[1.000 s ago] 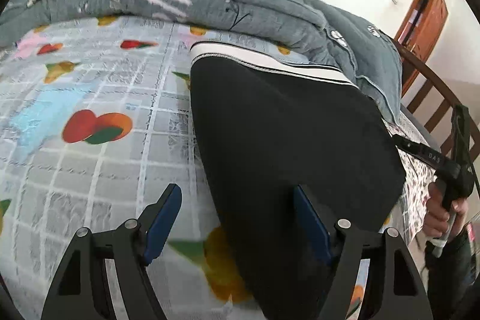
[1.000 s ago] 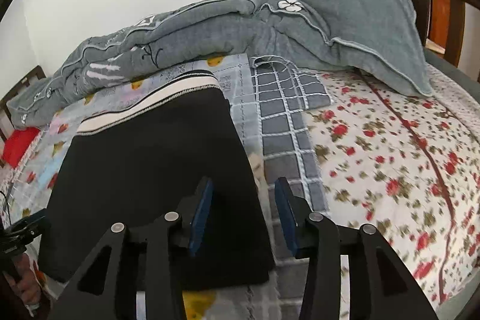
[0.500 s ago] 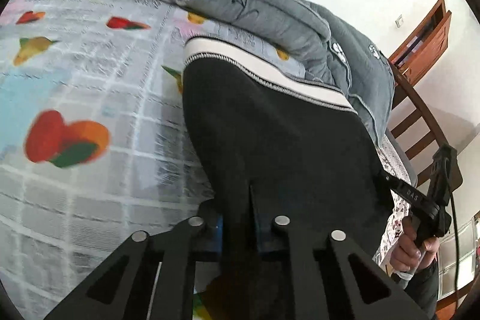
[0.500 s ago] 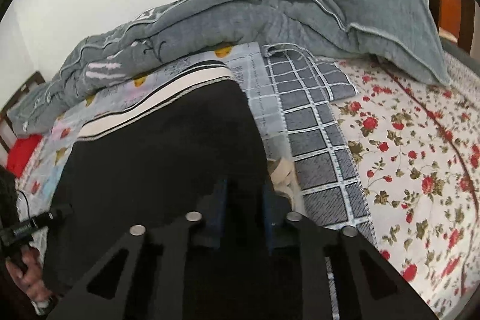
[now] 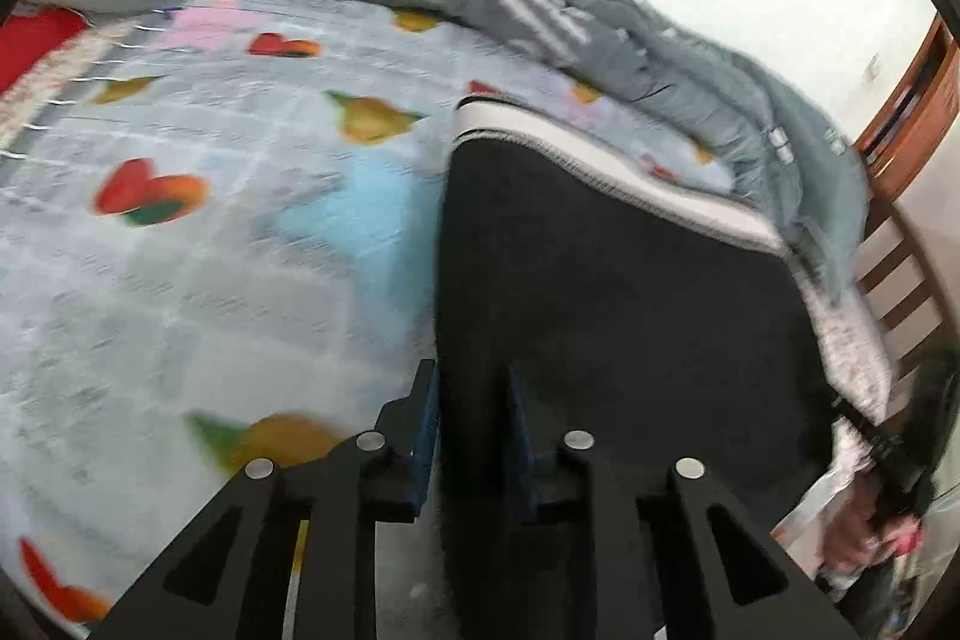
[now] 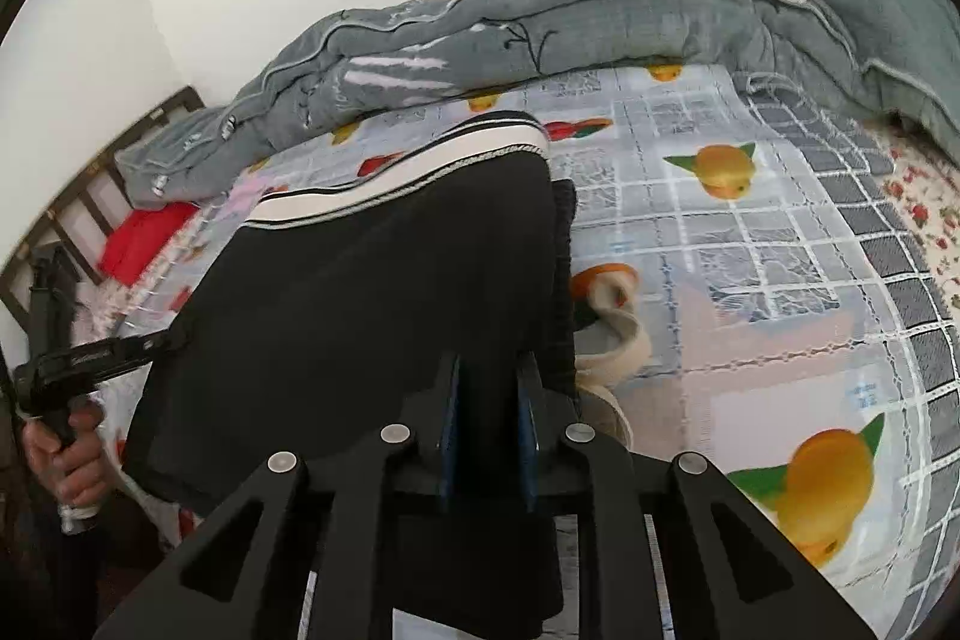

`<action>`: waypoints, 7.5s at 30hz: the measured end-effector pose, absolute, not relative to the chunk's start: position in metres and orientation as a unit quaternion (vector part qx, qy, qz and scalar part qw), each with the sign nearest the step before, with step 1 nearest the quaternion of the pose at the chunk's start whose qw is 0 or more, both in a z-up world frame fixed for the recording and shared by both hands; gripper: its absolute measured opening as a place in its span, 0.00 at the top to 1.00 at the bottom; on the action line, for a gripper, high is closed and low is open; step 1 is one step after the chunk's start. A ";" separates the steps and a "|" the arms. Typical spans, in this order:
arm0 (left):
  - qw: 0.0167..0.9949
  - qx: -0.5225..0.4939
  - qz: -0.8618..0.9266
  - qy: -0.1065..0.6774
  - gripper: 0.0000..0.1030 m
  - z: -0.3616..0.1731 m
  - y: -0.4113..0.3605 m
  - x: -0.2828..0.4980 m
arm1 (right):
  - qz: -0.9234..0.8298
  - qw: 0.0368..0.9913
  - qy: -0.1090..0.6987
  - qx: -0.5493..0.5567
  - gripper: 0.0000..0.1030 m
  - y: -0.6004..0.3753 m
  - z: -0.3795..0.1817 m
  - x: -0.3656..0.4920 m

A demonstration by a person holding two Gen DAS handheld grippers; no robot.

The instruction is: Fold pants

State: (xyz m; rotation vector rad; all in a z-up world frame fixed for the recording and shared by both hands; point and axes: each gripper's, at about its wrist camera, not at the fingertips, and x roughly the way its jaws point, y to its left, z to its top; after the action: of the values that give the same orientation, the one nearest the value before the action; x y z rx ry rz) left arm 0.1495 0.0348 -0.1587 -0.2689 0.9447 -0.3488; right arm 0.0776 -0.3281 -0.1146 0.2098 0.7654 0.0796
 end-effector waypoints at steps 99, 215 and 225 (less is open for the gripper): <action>0.917 0.043 -0.130 0.375 0.37 -0.154 -0.073 0.311 | -0.005 0.929 0.368 -0.046 0.61 -0.279 -0.137 0.299; 0.917 0.039 -0.089 0.386 0.30 -0.150 -0.010 0.099 | 0.006 0.909 0.417 0.029 0.46 -0.328 -0.153 0.093; 0.936 0.008 -0.098 0.337 0.31 -0.084 -0.025 0.032 | -0.026 0.927 0.372 0.030 0.46 -0.324 -0.083 0.023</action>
State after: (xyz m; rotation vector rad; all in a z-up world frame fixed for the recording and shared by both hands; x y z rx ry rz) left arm 0.0320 -0.0248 -0.0843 0.0160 0.6879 -0.2004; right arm 0.0233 -0.3237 -0.0830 0.0610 0.7625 -0.0533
